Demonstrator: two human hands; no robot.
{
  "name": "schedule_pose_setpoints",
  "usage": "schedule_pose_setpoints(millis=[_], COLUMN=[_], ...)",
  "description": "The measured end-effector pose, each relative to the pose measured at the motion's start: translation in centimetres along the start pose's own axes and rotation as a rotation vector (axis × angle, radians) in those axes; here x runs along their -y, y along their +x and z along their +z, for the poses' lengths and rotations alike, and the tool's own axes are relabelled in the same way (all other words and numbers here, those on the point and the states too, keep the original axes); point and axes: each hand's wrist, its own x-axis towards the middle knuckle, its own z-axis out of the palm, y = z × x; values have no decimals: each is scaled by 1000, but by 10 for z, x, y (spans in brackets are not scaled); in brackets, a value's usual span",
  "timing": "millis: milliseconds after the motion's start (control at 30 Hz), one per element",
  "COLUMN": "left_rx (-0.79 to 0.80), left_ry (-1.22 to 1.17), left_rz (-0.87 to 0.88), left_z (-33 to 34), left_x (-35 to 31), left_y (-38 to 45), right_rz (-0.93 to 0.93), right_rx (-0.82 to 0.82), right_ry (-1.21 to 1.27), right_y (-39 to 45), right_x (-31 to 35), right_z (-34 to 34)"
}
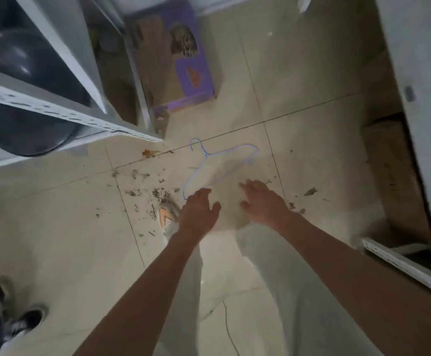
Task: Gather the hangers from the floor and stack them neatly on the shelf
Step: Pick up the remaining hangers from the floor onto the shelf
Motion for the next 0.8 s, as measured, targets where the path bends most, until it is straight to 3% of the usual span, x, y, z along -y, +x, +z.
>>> schedule_pose_setpoints(millis=[100,300,433,533,667,800], left_rx=[43,-62,-176,-245,-62,134], left_ry=[50,199,410,442,567,762], left_rz=[12,-14,-33,77,153,243], left_z=[50,148,187,193,175,155], left_x=[40,136,197,218,214,200], left_y=[88,247,311,329,321,293], right_rz=[9,-143,-41,-45,20,264], right_rx=[-31,-244,-467,-585,-423,-286], right_ry=[-28,-292,-441,-542,-367,7], right_y=[95,275,362,393,373,316], right_x=[-12,-47,-77,-79,-60,-28], right_z=[41,138,167,160,149,163])
